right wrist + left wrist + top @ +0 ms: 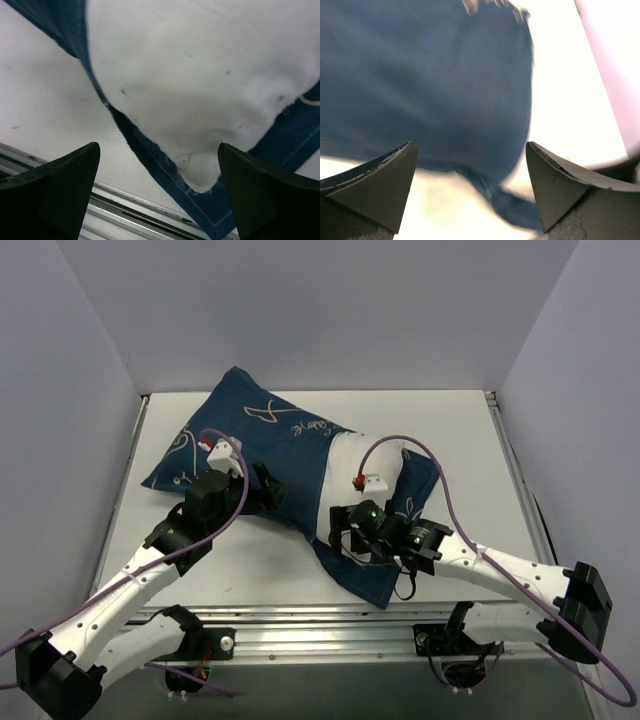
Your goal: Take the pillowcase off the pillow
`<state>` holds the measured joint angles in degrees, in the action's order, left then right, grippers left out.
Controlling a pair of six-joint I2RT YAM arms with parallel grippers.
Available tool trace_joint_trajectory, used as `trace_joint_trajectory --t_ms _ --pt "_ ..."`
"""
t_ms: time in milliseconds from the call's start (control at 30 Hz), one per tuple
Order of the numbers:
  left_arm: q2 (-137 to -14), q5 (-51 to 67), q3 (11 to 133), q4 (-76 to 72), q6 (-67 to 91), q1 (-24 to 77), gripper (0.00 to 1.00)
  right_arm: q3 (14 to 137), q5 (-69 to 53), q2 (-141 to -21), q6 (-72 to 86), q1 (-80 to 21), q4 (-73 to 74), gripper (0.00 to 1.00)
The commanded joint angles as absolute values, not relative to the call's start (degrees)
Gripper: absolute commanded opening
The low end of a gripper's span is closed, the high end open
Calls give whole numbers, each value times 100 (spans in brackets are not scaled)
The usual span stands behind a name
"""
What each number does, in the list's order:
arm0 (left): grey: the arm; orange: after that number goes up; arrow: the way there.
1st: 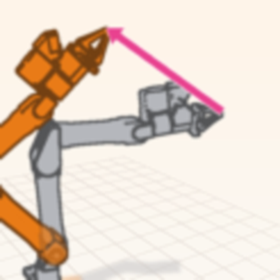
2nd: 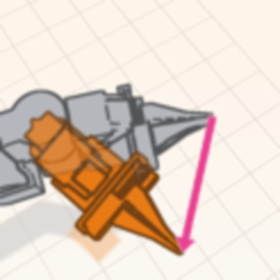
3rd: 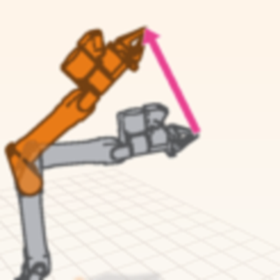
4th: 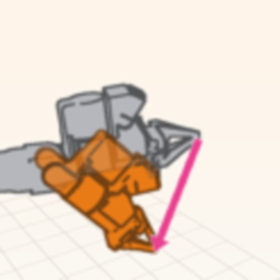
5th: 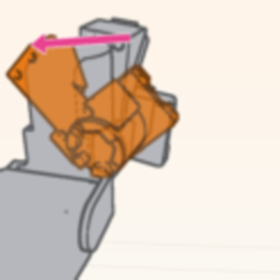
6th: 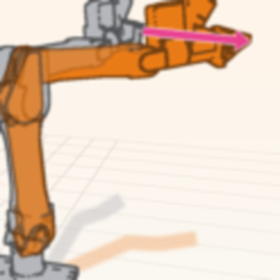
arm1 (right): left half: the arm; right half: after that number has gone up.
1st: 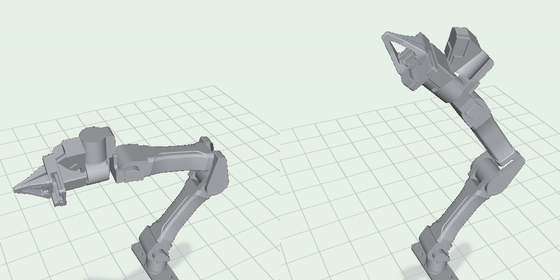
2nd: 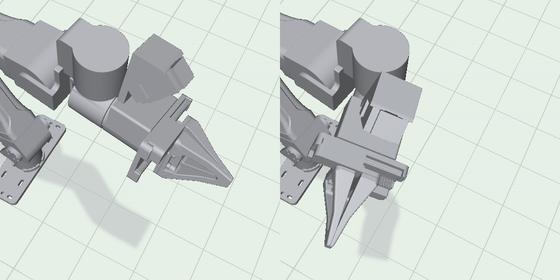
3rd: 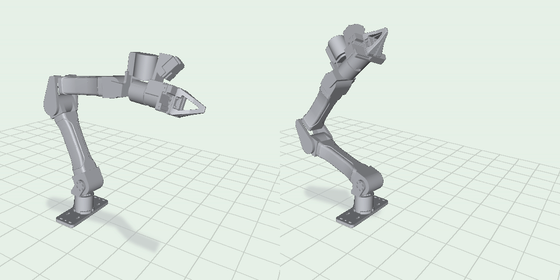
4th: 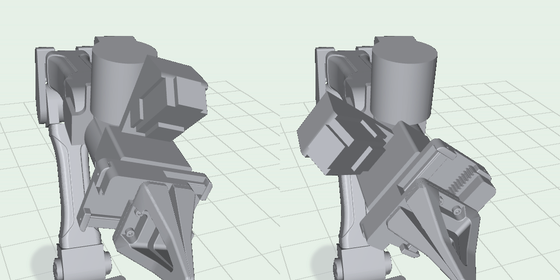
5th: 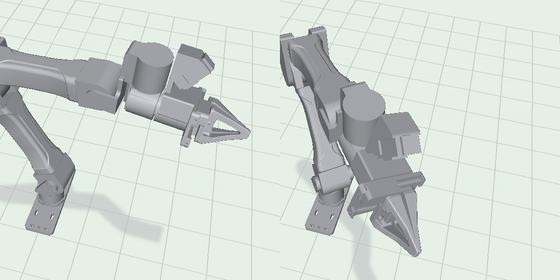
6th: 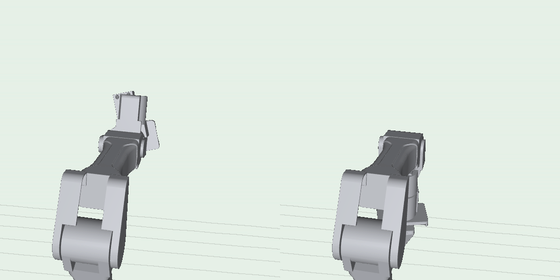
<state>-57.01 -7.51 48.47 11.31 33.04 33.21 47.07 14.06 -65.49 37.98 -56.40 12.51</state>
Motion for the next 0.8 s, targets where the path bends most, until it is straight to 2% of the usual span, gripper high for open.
trace_joint_trajectory --t_ms 0,233,367,567,667,700,767 --pt "-5274 -580 4142 1424 3840 3734 96 4808 2381 -6741 4245 -5704 2056 100" --pt "-5352 -396 3227 494 4148 4403 96 4500 1934 -7013 3929 -5713 1101 100" --pt "-5695 -325 3111 -253 4105 4561 95 4447 1951 -7382 3858 -5687 765 100" --pt "-6301 -387 3120 -580 3911 4825 94 4359 2057 -7954 3806 -5590 343 98" --pt "-6442 -457 3076 -685 3937 4904 93 4342 2013 -8042 3727 -5581 185 77" --pt "-6460 -457 3024 -712 3937 4930 93 4350 2021 -8051 3718 -5572 176 54" --pt "-6469 -457 3006 -703 3929 4948 93 4403 2039 -8007 3709 -5555 167 31"
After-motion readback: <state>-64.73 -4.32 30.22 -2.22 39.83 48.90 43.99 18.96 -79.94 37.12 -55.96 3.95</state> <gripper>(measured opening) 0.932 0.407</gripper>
